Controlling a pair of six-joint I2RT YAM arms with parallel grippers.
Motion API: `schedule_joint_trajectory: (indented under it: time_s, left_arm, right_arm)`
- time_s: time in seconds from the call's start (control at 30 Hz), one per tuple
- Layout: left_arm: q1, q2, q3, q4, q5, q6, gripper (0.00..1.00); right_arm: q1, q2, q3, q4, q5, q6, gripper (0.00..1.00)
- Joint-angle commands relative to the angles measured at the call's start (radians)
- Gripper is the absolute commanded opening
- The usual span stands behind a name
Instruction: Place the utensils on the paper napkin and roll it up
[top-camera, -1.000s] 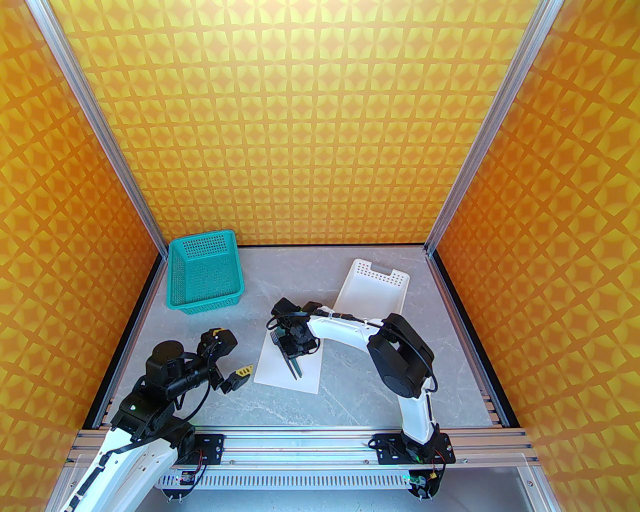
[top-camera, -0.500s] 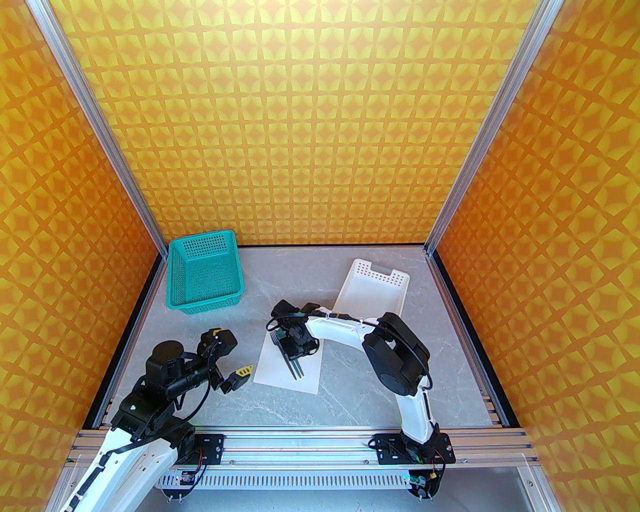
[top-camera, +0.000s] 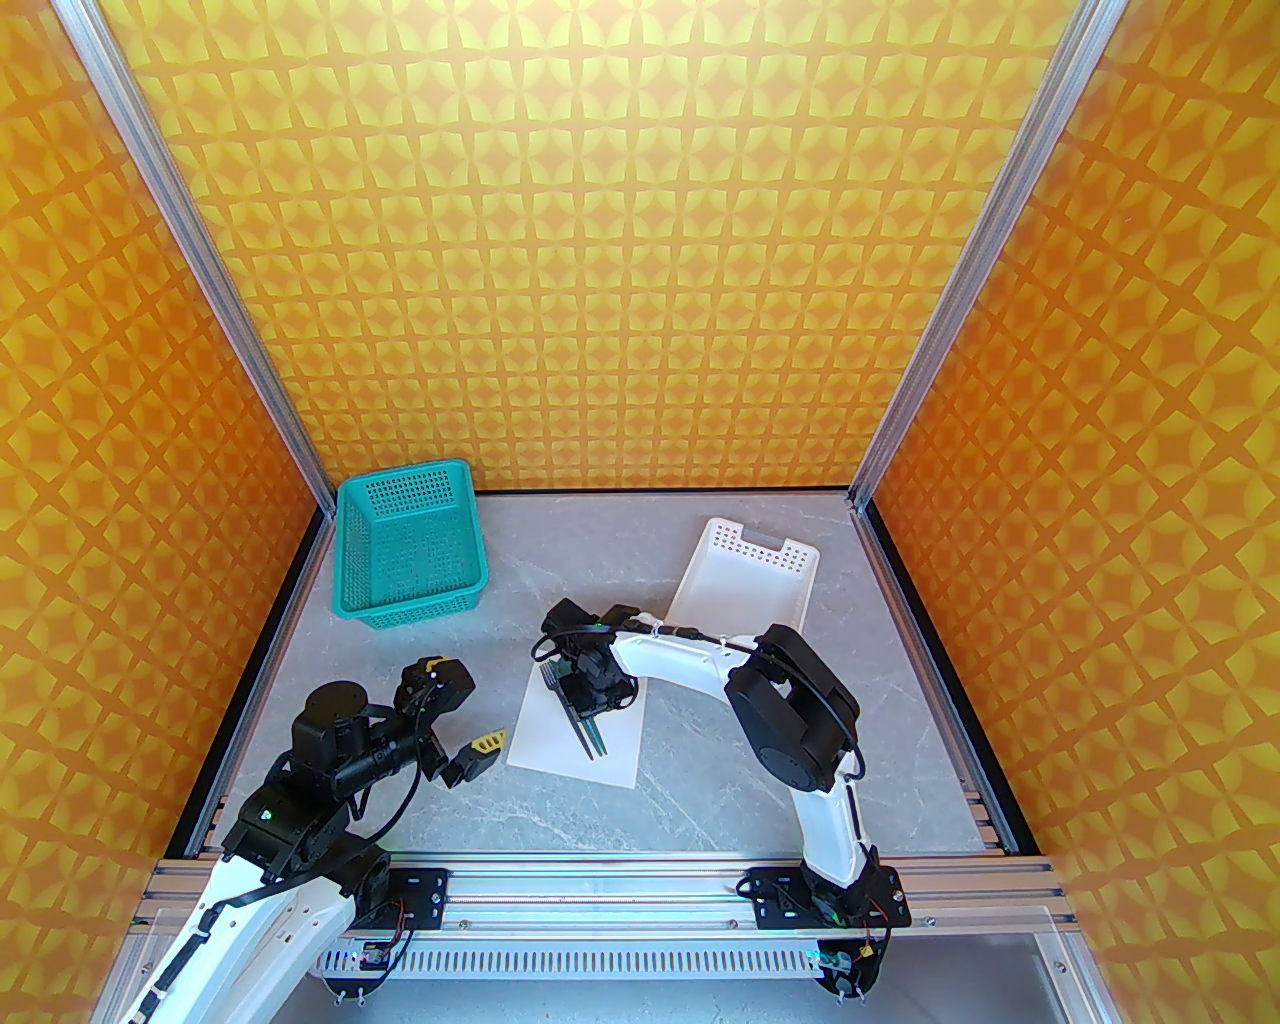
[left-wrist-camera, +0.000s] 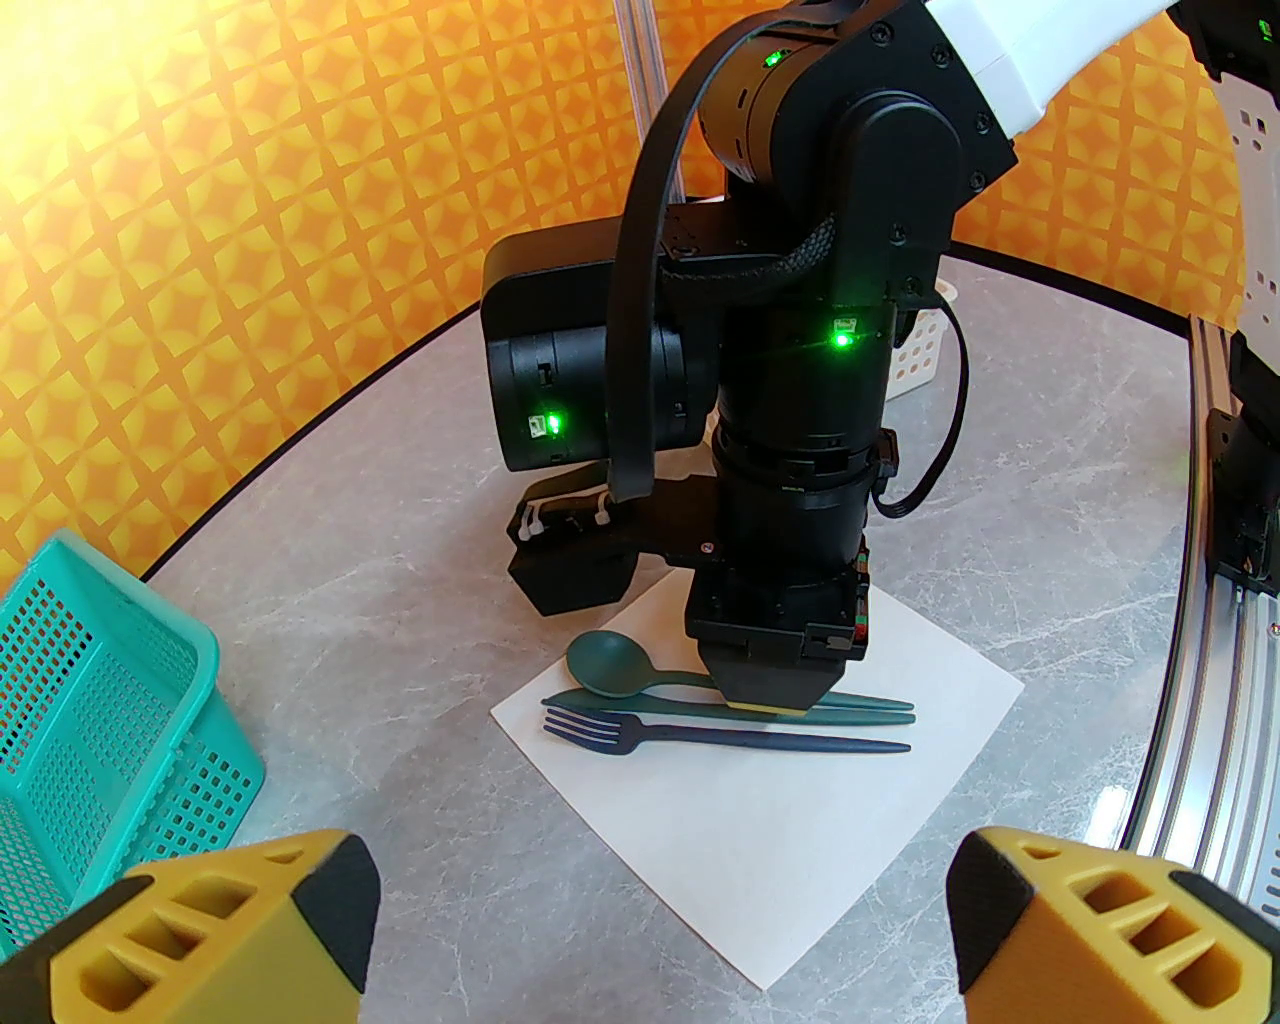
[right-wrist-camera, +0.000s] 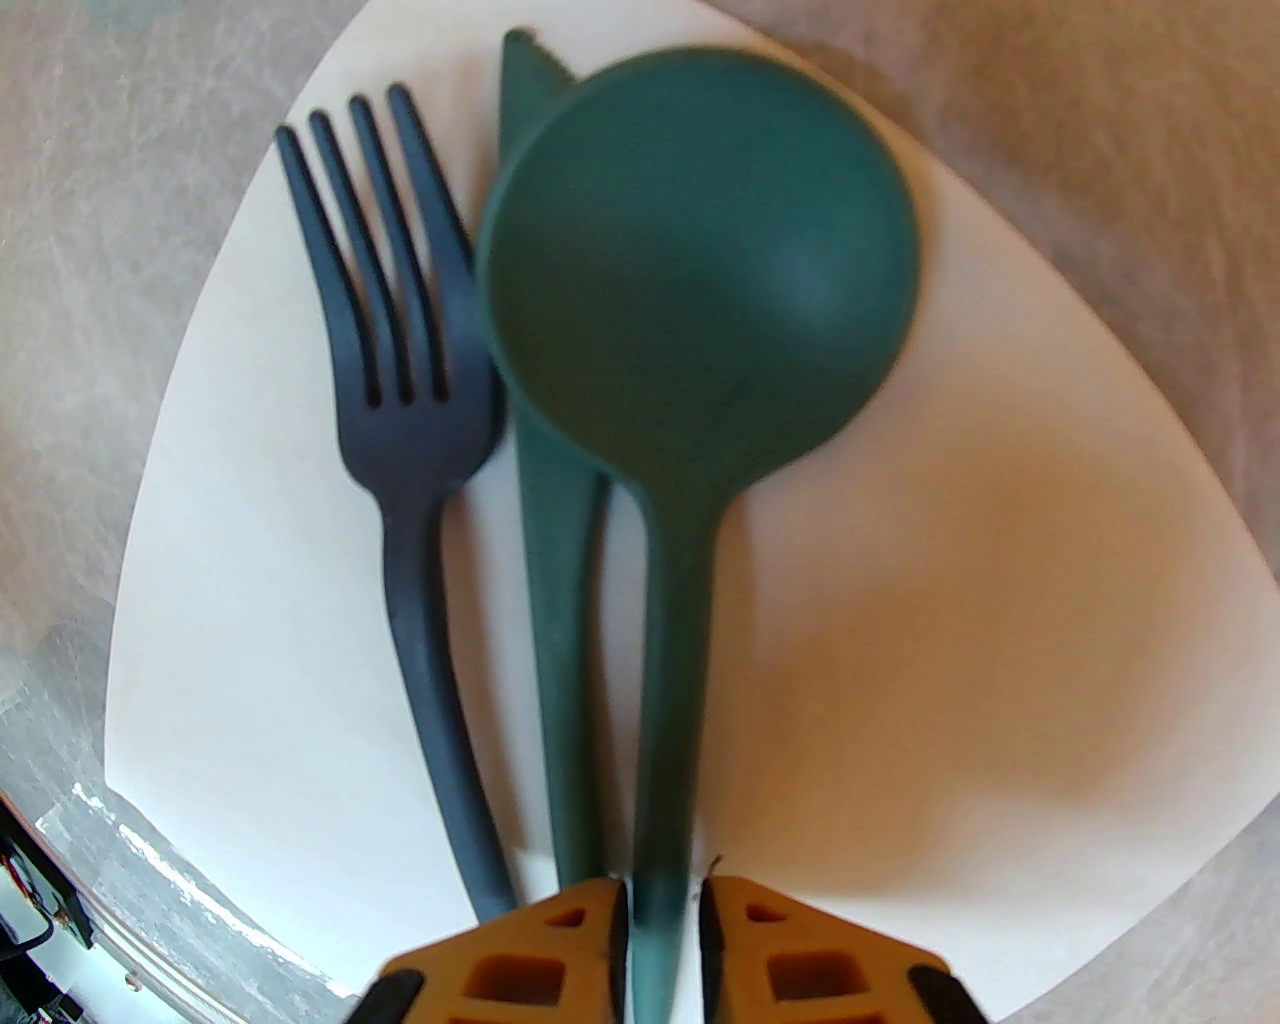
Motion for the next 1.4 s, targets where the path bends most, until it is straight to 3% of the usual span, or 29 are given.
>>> schedule_joint_trajectory:
  time_s: [0.0, 0.33, 0.57, 0.7, 1.03, 1.2, 1.37]
  left_arm:
    - [-0.005, -0.005, -0.013, 0.003, 0.017, 0.014, 0.99]
    - [-0.005, -0.016, -0.009, 0.007, 0.013, 0.013, 0.99]
    - [-0.009, 0.022, 0.039, -0.021, 0.003, 0.017, 0.99]
    - [-0.064, 0.082, 0.103, -0.067, -0.024, 0.022, 0.99]
    - [-0.468, 0.293, 0.193, -0.107, -0.377, 0.03, 0.95]
    - [-0.722, 0.433, 0.18, -0.03, -0.615, 0.035, 0.93]
    - [-0.872, 0.624, 0.196, 0.059, -0.709, 0.026, 0.89]
  right_arm:
    - [0.005, -0.032, 0.027, -0.031, 0.045, -0.015, 0.25]
    - [-0.022, -0.18, 0.023, -0.038, 0.046, -0.004, 0.33]
    - [-0.114, -0.348, -0.073, -0.011, 0.06, 0.005, 0.36]
    - [-0.183, -0.456, -0.16, 0.04, 0.06, 0.028, 0.4]
    - [-0.376, -0.741, -0.4, 0.153, 0.029, 0.101, 0.44]
    - [-0.406, -0.867, -0.473, 0.157, 0.08, 0.143, 0.47]
    - [-0.408, -0.949, -0.499, 0.131, 0.116, 0.16, 0.48]
